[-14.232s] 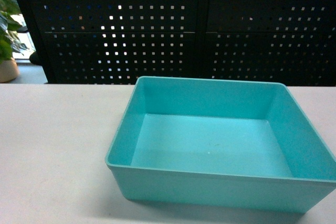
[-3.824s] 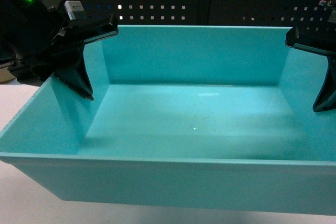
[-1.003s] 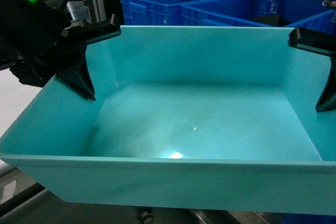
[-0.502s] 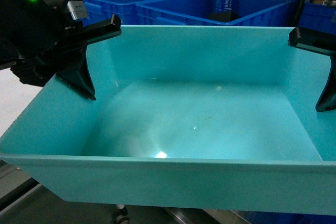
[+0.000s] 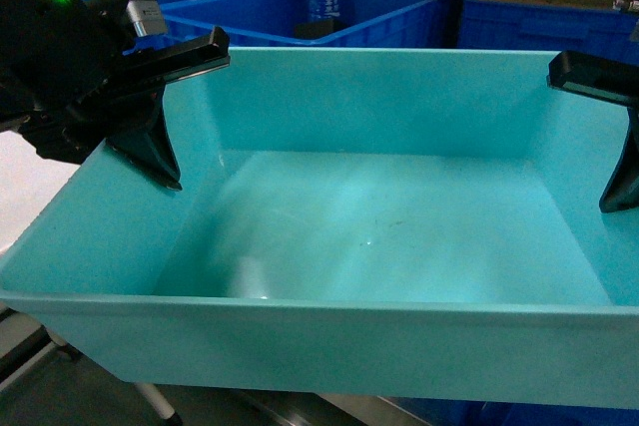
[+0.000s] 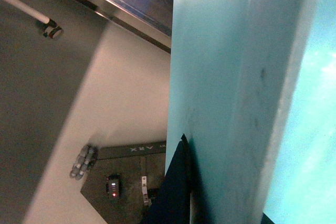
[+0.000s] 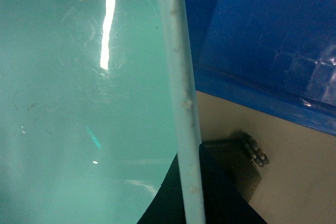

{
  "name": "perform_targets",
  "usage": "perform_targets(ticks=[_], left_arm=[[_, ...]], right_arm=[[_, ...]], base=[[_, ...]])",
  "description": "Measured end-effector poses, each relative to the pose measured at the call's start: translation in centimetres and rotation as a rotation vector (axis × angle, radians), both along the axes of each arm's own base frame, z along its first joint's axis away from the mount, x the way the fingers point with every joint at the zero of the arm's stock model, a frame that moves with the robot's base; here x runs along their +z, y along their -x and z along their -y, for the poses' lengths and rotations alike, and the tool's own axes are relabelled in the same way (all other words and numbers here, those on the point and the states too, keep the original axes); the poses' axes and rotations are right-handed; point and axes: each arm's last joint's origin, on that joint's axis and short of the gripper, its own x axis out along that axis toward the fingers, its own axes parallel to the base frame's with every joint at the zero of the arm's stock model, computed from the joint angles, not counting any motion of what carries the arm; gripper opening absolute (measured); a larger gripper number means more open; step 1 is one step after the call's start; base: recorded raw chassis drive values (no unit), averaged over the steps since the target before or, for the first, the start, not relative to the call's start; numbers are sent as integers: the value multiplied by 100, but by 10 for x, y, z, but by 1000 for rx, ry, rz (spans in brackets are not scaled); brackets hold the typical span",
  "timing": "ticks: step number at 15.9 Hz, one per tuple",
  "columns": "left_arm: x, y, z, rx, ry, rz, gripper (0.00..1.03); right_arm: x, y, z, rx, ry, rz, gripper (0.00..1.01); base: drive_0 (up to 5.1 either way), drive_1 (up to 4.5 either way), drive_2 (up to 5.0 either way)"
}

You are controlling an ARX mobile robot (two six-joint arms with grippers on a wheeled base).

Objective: Stack blue boxes stably on right

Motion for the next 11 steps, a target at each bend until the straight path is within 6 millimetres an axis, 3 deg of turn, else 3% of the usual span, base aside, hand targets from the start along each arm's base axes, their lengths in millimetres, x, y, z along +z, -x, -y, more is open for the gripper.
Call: perform_targets(ticks=[11], left_arm=[[0, 0, 0, 0, 0, 0, 2]], right_arm=[[0, 0, 0, 0, 0, 0, 2]], base=[[-171, -171, -171]])
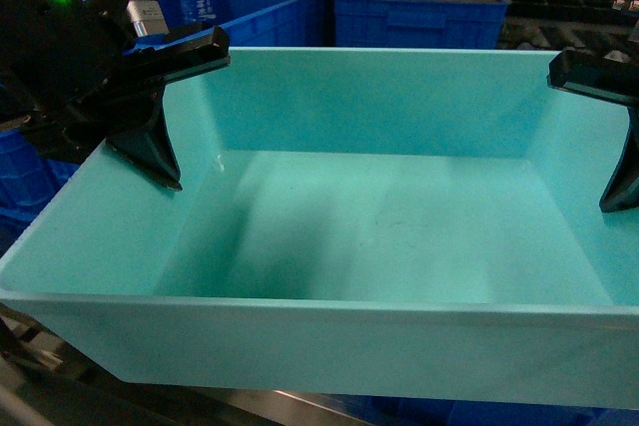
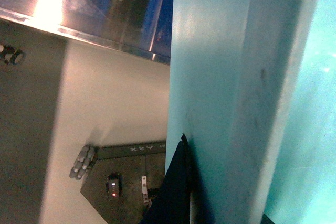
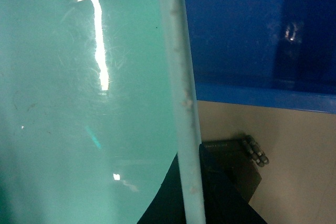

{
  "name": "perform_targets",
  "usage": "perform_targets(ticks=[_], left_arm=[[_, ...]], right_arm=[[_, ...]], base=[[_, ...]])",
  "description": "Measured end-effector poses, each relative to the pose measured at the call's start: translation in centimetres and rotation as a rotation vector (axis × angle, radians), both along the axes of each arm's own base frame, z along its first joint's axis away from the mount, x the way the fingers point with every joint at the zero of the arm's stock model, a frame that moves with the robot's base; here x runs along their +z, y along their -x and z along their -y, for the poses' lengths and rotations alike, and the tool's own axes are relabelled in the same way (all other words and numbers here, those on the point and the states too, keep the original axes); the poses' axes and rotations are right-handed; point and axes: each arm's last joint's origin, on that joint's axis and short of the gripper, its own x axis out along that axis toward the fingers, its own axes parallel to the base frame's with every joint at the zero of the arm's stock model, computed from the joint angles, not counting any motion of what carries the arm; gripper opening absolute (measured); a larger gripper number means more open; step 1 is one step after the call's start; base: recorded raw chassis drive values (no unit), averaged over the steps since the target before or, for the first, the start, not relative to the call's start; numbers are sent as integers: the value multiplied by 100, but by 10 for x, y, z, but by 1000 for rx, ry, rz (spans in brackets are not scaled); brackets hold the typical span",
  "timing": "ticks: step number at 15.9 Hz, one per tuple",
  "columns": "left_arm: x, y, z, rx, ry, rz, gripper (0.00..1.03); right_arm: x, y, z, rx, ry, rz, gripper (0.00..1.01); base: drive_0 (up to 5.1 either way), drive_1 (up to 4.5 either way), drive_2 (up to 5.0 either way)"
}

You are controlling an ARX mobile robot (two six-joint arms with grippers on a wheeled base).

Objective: Stack blue boxes stably on right

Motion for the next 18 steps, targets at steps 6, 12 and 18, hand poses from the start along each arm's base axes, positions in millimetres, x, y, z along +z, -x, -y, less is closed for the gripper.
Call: perform_targets(ticks=[6, 12, 18], left_arm=[[0, 0, 0, 0, 0, 0, 2], [0, 0, 0, 0, 0, 0, 2], [1, 1, 1, -2, 1, 3, 2]], right_arm=[[0, 0, 0, 0, 0, 0, 2], [0, 0, 0, 0, 0, 0, 2], [2, 1, 0, -1, 1, 4, 2]], base=[[-167, -167, -167], [-161, -161, -161], [-62, 224, -349]])
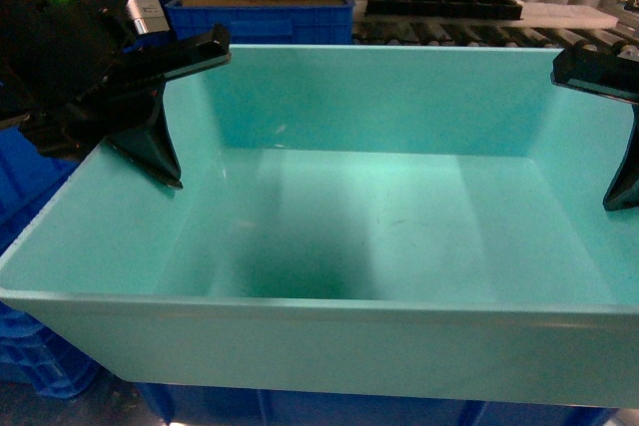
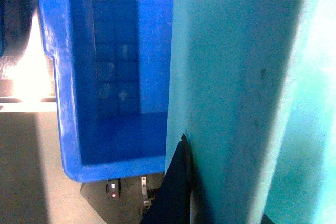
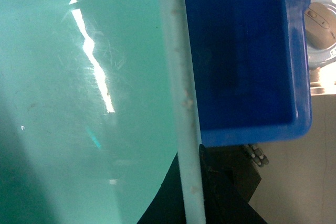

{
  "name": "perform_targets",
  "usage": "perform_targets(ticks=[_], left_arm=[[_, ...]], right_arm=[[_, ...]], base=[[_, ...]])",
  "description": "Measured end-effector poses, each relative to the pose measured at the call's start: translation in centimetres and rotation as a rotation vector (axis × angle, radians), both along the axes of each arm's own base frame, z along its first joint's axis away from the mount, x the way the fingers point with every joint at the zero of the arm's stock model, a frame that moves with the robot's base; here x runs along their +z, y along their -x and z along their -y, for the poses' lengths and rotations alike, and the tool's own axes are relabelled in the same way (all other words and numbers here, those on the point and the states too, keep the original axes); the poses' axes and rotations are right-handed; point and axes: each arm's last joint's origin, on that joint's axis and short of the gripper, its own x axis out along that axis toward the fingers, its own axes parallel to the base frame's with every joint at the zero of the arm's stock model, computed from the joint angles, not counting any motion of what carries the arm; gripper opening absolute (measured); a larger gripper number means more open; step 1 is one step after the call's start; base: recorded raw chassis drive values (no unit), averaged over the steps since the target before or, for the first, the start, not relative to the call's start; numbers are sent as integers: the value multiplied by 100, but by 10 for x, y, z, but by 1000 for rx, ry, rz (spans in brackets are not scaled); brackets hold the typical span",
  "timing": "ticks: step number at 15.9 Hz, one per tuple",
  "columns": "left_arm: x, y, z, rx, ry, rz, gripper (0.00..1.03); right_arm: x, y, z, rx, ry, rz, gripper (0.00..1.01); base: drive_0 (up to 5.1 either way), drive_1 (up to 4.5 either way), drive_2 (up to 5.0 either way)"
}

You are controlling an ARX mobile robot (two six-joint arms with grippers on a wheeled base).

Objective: Stack blue boxes stably on right

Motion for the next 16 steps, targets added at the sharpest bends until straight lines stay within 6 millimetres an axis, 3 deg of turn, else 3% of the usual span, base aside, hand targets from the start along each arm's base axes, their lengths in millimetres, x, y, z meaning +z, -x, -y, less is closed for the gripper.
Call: perform_targets(ticks=[4, 12, 13, 15, 16], left_arm=[[0, 0, 0, 1, 0, 0, 2], [-2, -2, -1, 2, -1, 1, 2], [-15, -13, 1, -10, -13, 24, 2], [-68, -28, 5, -50, -38, -80, 2], [-81, -29, 6, -53, -43, -116, 2]], right_arm=[[0, 0, 0, 0, -1, 0, 2], [-2, -2, -1, 2, -4, 4, 2], [-9, -9, -2, 3, -9, 21, 2], [-56, -22, 1, 23, 1, -47, 2], [-71, -22, 2, 33, 7, -69, 2]], base=[[-7, 367, -382], [0, 0, 0], [0, 0, 0], [0, 0, 0], [0, 0, 0]])
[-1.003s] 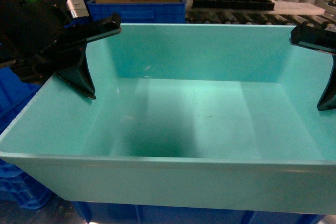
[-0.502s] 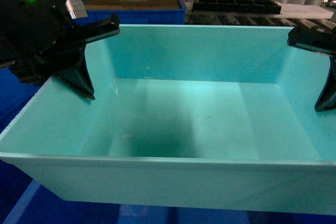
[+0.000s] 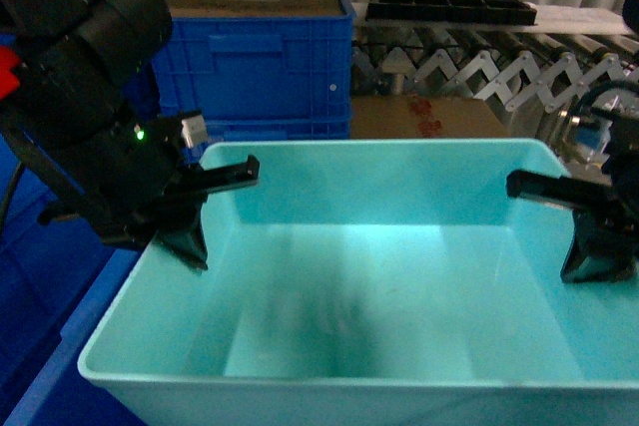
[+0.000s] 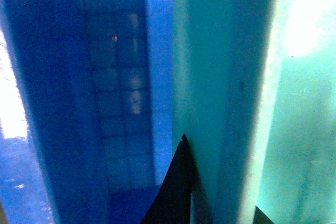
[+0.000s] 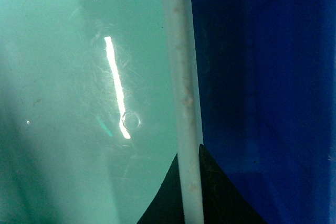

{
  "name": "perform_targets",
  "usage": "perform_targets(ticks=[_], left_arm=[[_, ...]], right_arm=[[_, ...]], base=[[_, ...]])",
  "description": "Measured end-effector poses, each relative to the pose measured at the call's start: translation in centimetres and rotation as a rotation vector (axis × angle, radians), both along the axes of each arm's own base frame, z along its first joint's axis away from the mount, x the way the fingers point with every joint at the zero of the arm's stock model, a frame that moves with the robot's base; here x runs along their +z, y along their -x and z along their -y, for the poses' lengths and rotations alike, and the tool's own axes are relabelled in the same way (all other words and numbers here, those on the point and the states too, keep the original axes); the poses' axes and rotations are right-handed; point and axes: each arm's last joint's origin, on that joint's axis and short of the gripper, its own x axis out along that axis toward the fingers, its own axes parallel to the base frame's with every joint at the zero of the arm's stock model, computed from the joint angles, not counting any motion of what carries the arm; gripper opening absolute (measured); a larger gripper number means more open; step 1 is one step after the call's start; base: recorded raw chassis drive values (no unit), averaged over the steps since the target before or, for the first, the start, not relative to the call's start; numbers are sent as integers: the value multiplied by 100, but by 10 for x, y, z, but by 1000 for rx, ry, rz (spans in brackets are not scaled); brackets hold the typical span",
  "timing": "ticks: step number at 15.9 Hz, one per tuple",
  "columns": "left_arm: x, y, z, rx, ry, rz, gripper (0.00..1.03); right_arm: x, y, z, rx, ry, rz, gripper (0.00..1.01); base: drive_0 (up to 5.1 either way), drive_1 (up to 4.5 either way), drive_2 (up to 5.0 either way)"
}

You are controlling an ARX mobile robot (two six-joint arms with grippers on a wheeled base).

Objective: Stack blue boxes stably on right

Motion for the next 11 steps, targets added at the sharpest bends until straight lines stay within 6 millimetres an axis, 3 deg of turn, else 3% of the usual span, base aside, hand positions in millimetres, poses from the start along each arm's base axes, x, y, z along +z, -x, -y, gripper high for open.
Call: perform_targets(ticks=[5, 6, 9, 11], left_arm=[[-7, 0, 13, -51, -38, -21, 2], [-13, 2, 14, -65, -51, -52, 2], [-9, 6, 9, -98, -15, -112, 36], [-4, 5, -3, -78, -16, -96, 59]], right_arm=[[-42, -10, 14, 43, 14, -73, 2], [-48, -8, 15, 38, 13, -109, 8], [-33, 0, 7, 27, -15, -114, 42], [-6, 8, -6, 18, -69, -63, 66]], base=[[0, 0, 0], [0, 0, 0], [0, 0, 0], [0, 0, 0]])
